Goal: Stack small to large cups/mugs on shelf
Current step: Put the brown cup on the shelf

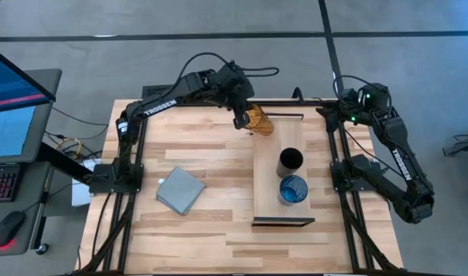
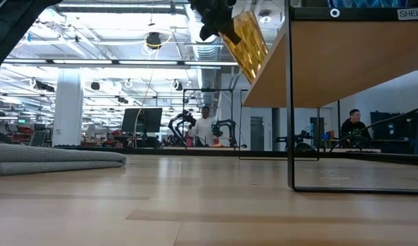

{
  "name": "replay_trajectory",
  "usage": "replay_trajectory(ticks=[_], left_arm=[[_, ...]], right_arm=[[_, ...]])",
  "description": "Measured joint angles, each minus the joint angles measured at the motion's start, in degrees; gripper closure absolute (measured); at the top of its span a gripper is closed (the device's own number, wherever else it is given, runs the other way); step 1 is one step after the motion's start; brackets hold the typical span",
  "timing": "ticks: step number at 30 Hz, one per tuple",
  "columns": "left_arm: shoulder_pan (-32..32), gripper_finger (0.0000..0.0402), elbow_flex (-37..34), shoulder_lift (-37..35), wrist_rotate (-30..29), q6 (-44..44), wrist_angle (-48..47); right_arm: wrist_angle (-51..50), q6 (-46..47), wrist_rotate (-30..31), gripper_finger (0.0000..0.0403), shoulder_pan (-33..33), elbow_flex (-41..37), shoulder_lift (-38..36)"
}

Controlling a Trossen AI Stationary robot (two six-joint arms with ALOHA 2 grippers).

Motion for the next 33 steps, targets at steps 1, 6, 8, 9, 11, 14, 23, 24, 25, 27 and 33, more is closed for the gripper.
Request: replay_trajectory(ticks=[1,6,8,9,11,14,23,24,25,27,33], left_arm=[[0.1,0.0401,0.0,0.0,0.0,0.0,0.0],[0.2,0.0401,0.0,0.0,0.7,-0.2,-0.1],[0.0,0.0401,0.0,0.4,0.7,-0.5,0.0],[0.0,0.0401,0.0,0.5,0.7,-0.7,-0.1],[0.0,0.0401,0.0,0.5,0.8,-0.6,-0.2],[-0.2,0.0401,0.0,0.5,0.8,-0.5,0.0],[1.2,0.0401,6.2,-0.5,-5.7,-1.2,-21.7],[1.2,0.0401,6.8,-0.5,-6.1,-1.9,-22.4],[1.2,0.0401,7.2,-0.5,-6.0,-2.4,-22.7],[1.0,0.0401,6.9,-0.5,-5.2,-3.0,-21.4],[-0.5,0.0401,4.1,4.4,-3.8,-3.2,-25.7]], right_arm=[[0.0,0.0,0.0,0.0198,0.0,0.0,0.0],[0.0,0.0,0.0,0.0198,0.0,0.0,0.0],[0.0,0.0,0.0,0.0198,0.0,0.0,0.0],[0.0,0.0,0.0,0.0198,0.0,0.0,0.0],[0.0,0.0,0.0,0.0198,0.0,0.0,0.0],[0.0,0.0,0.0,0.0198,0.0,0.0,0.0],[-0.4,-0.4,0.0,0.0198,0.0,0.0,0.0],[-0.4,-0.5,0.0,0.0198,0.0,0.0,0.0],[-0.4,-0.5,0.0,0.0198,0.0,0.0,0.0],[-0.4,-0.5,0.0,0.0198,0.0,0.0,0.0],[-0.4,-0.5,0.0,0.0198,0.0,0.0,0.3]])
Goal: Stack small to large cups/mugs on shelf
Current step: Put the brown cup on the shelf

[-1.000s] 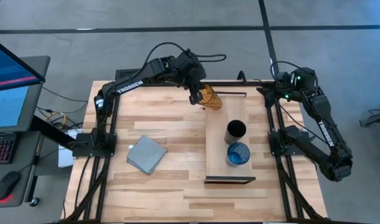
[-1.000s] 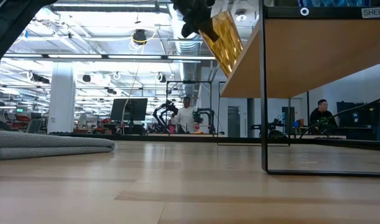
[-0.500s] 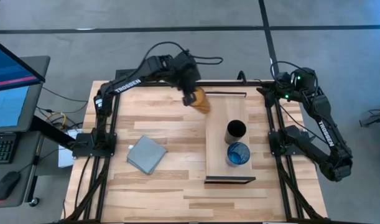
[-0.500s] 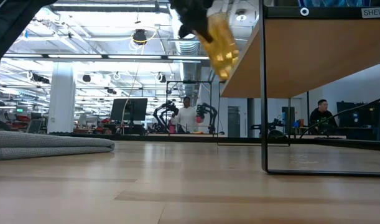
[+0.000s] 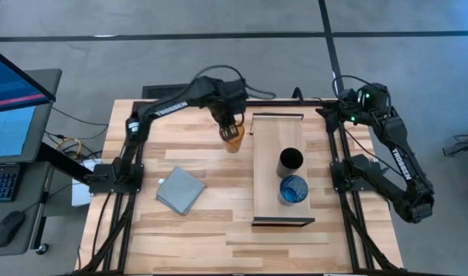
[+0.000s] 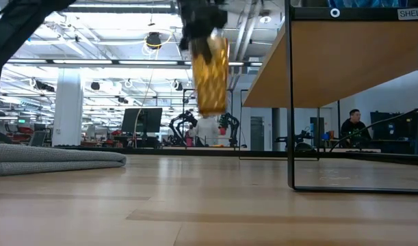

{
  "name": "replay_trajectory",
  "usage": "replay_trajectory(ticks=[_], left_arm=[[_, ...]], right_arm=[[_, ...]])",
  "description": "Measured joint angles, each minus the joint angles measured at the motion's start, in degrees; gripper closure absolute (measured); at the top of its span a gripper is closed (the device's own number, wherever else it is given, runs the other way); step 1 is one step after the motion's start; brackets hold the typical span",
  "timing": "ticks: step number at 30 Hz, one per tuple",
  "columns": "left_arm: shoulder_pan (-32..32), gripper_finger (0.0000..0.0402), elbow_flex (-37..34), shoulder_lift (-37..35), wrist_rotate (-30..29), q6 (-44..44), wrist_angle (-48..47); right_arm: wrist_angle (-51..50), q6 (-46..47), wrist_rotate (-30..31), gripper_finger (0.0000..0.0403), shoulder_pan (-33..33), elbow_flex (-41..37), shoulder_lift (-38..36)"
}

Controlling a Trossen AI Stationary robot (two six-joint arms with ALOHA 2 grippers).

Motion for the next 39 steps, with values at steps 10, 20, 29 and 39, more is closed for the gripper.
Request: replay_trajectory(ticks=[10,20,29,39], left_arm=[[0.0,0.0401,-0.6,6.9,2.8,-0.3,1.7],[0.5,0.0401,-2.4,7.8,3.5,-1.2,5.9],[1.4,0.0401,-4.0,7.7,3.3,-2.9,8.6],[1.4,0.0401,-9.2,7.7,3.3,-4.0,12.9]], right_arm=[[-2.1,-1.2,0.0,0.0198,0.0,0.0,0.0],[-4.1,-1.6,0.0,0.0198,0.0,0.0,0.0],[-4.0,-1.6,0.0,0.0198,0.0,0.0,0.0],[-4.0,-1.6,0.0,0.0198,0.0,0.0,0.0]])
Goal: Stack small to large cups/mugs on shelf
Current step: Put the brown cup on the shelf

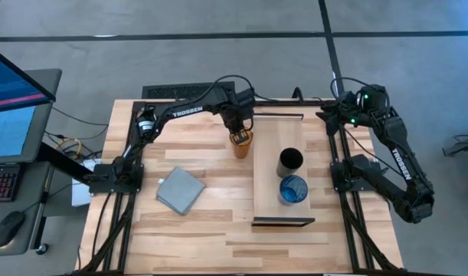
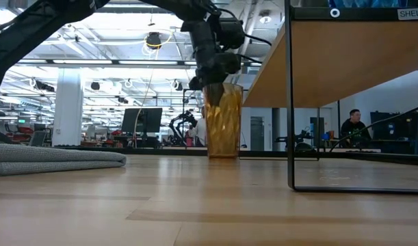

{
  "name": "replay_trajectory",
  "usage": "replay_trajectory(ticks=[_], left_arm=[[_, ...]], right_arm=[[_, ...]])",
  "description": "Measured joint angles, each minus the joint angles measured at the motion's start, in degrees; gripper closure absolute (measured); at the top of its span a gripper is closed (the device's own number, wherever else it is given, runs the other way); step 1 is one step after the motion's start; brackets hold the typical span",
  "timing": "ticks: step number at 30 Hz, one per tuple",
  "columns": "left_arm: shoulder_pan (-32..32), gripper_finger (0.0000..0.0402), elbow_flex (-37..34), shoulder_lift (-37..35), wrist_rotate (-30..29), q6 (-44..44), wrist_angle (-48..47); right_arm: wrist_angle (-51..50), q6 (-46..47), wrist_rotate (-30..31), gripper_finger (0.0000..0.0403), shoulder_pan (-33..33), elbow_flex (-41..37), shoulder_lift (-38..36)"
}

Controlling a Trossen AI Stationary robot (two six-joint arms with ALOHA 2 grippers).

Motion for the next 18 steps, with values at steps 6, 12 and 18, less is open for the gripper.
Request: replay_trajectory(ticks=[6,12,18], left_arm=[[0.1,0.0395,-0.2,0.0,0.0,-1.2,1.4],[0.1,0.0371,-0.2,0.0,0.0,-1.0,1.5],[0.1,0.0366,-0.2,0.0,0.0,-1.2,1.1]], right_arm=[[0.0,0.0,0.0,0.0198,0.0,0.0,0.0],[0.0,0.0,0.0,0.0198,0.0,0.0,0.0],[0.0,0.0,0.0,0.0198,0.0,0.0,0.0]])
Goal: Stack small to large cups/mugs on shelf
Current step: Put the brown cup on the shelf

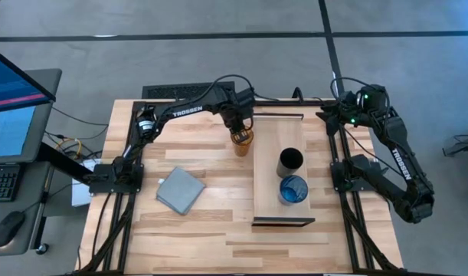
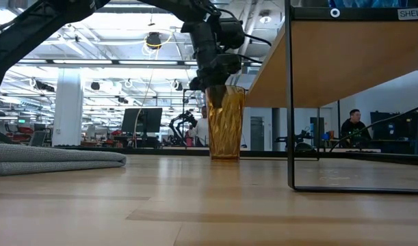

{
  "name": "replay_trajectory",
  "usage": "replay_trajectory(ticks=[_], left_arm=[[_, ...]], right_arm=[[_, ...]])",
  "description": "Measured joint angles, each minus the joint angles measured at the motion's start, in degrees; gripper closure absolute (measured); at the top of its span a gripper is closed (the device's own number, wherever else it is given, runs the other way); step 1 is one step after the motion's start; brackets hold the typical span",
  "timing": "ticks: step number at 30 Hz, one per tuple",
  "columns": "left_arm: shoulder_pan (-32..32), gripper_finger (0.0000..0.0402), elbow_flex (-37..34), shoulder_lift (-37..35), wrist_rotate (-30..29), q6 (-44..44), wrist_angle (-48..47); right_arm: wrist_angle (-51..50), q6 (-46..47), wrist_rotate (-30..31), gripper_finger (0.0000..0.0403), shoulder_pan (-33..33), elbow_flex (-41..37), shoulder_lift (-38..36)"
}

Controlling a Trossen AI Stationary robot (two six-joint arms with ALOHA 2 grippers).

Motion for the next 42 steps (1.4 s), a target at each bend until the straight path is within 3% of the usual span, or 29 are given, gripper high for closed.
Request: replay_trajectory(ticks=[7,19,29,32,37,42], left_arm=[[0.2,0.0351,0.0,0.0,0.0,-0.1,-3.1],[0.1,0.0234,0.5,-0.8,1.0,0.3,-3.8],[0.6,0.0221,6.8,-3.1,0.1,1.5,-6.5],[1.0,0.0221,9.0,-4.7,-4.7,1.4,-8.6],[1.1,0.0221,9.7,-10.9,-20.6,0.2,-8.8],[1.1,0.0221,8.4,-17.9,-24.6,1.2,-3.5]], right_arm=[[0.0,0.1,0.0,0.0198,0.0,0.0,0.0],[0.0,0.0,0.0,0.0198,0.0,0.0,0.0],[0.0,0.0,0.0,0.0198,0.0,0.0,0.0],[0.0,0.1,0.0,0.0198,0.0,0.0,0.0],[0.4,3.9,-0.1,0.0198,0.0,0.0,0.0],[0.9,10.0,-0.1,0.0198,0.0,1.0,0.0]])
